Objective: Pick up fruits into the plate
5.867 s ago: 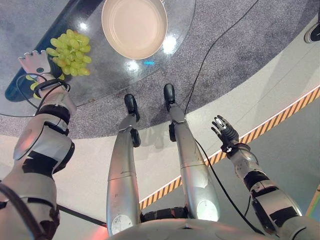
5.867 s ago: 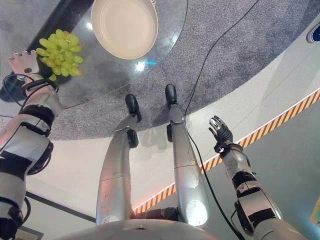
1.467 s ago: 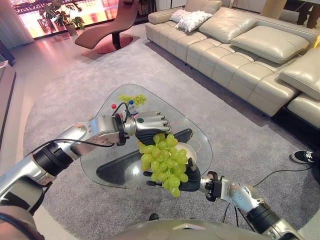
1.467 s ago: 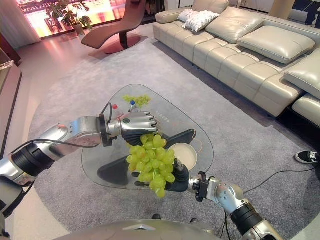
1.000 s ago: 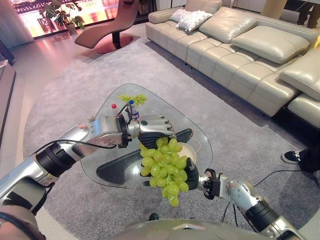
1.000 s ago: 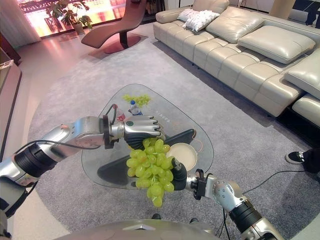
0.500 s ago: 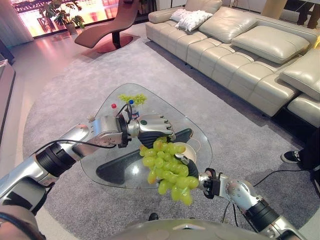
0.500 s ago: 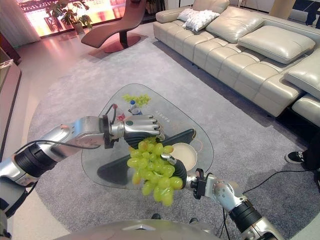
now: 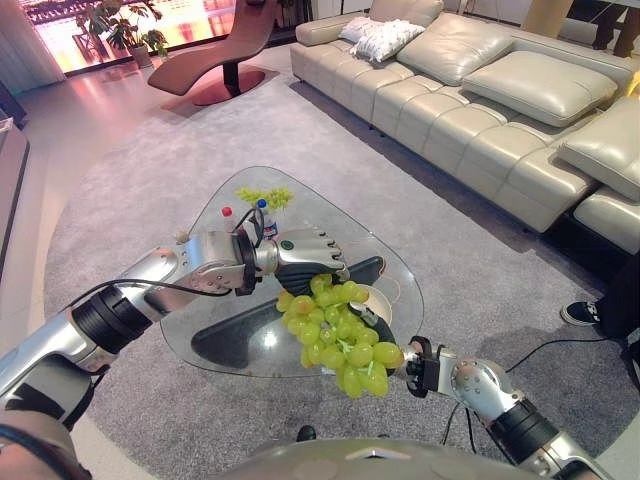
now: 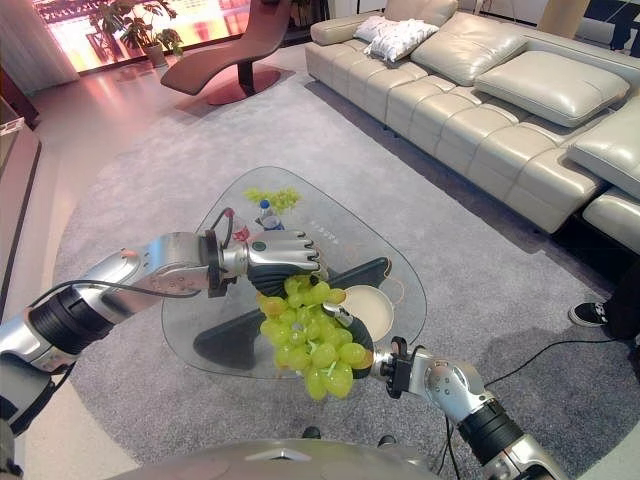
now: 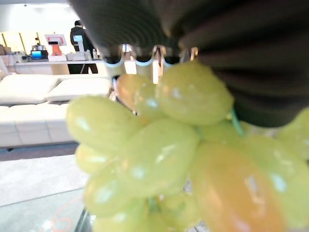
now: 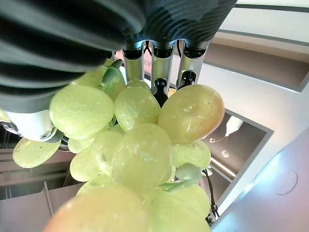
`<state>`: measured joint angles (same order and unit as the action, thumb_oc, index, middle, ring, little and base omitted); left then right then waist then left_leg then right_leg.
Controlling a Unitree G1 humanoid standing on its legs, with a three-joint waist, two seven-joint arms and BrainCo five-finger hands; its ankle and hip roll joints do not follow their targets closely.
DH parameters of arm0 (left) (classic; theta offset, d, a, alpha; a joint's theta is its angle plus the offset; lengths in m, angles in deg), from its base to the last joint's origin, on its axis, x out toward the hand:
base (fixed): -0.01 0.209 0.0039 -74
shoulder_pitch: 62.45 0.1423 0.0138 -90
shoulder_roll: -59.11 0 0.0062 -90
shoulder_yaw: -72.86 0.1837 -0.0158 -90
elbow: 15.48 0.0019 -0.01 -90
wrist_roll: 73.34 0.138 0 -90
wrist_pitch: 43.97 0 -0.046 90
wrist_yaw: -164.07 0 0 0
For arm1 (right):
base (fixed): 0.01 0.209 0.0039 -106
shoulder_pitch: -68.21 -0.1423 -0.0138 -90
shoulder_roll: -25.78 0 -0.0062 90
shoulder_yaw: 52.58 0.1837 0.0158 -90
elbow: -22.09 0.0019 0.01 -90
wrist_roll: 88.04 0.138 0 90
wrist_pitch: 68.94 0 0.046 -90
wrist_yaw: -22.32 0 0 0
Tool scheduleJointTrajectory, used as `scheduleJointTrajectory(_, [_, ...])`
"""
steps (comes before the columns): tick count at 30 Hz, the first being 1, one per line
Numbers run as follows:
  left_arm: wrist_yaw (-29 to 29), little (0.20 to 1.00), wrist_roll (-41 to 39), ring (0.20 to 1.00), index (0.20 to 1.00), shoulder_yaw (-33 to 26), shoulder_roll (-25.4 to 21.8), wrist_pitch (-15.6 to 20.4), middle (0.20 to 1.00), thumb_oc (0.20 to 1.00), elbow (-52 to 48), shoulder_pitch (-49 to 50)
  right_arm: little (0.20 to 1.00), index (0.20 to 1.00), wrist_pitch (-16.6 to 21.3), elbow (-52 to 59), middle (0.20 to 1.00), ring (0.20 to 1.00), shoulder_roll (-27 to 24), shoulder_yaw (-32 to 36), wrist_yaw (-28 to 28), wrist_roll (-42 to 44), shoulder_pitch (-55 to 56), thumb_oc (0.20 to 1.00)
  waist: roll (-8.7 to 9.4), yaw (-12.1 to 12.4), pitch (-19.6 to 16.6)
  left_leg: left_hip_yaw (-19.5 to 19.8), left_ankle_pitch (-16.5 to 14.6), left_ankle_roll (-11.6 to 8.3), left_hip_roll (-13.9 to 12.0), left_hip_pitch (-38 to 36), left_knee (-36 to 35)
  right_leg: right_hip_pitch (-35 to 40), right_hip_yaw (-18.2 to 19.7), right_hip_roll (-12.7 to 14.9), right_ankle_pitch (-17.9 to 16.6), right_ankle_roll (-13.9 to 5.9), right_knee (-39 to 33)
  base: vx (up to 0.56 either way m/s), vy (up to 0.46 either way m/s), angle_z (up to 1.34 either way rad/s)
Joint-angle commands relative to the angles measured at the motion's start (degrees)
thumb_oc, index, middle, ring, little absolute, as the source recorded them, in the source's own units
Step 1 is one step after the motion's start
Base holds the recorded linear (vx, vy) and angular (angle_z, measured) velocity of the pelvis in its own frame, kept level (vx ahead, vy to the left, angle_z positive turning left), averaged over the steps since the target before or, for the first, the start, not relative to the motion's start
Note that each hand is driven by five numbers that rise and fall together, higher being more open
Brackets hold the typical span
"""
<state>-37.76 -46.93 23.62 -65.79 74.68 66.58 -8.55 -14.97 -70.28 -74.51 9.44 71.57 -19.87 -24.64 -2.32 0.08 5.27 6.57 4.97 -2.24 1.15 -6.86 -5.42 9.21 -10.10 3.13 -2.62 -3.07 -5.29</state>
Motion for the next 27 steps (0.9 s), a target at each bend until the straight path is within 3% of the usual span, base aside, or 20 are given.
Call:
scheduleJointTrajectory(1, [1.7,0.2,-3.8,0.2,0.2,-0.5,0.7,-0.2,0.2,0.2,2.1,-5.2,0.2,0.2,0.8,4.5,0.2,0.2,2.6,-1.4,0.9,3.3,-2.9,0.2,2.15,1.6,0.7,-5.5,-10.3,0.74,1.5,-4.8,1.3,1.3,1.7,0.7,3.7,-3.39,0.7,0.0,0.0,0.0])
scheduleJointTrajectory(3, [1.5,0.2,-4.0,0.2,0.2,-0.7,0.8,-0.8,0.2,0.2,2.0,-4.8,0.2,0.2,0.7,4.6,0.2,0.2,2.6,-1.4,0.7,3.5,-2.7,0.2,2.18,1.6,0.7,-5.5,-10.4,0.75,1.5,-4.9,1.2,1.3,1.7,0.7,3.7,-3.39,0.7,0.0,0.0,0.0])
scheduleJointTrajectory(4, [1.6,0.442,-4.0,0.442,0.442,-0.8,0.9,-1.1,0.442,0.442,2.1,-4.6,0.2,0.2,0.7,4.5,0.2,0.2,2.6,-1.3,0.6,3.7,-2.8,0.2,2.18,1.6,0.6,-5.5,-10.4,0.74,1.5,-4.9,1.2,1.3,1.7,0.7,3.7,-3.39,0.7,0.0,0.0,0.0])
scheduleJointTrajectory(5, [1.6,1.0,-4.3,1.0,1.0,-1.0,1.0,-1.5,1.0,1.0,2.2,-4.5,0.2,0.2,0.7,4.4,0.2,0.2,2.7,-1.3,0.7,3.7,-2.8,0.2,2.18,1.7,0.6,-5.5,-10.4,0.75,1.5,-4.9,1.2,1.3,1.7,0.7,3.7,-3.39,0.7,0.0,0.0,0.0])
scheduleJointTrajectory(21, [6.0,1.0,-5.2,1.0,1.0,-8.6,1.8,-5.8,1.0,1.0,6.8,3.5,0.2,0.2,2.9,3.7,0.2,0.2,3.2,2.4,0.9,5.3,-0.5,0.2,2.28,2.2,1.2,-5.4,-10.5,0.93,1.4,-5.1,1.5,1.6,1.6,0.7,4.0,-3.16,0.9,0.01,-0.001,0.0])
scheduleJointTrajectory(27, [10.6,1.0,-7.4,1.0,1.0,-15.0,1.7,-7.3,1.0,1.0,10.5,10.1,0.2,0.2,6.5,2.0,0.2,0.2,3.3,6.6,1.0,5.8,1.6,0.2,2.42,2.5,1.5,-5.2,-10.6,1.03,1.4,-5.4,1.7,2.0,1.2,0.8,4.1,-3.0,1.0,0.04,0.002,-0.01])
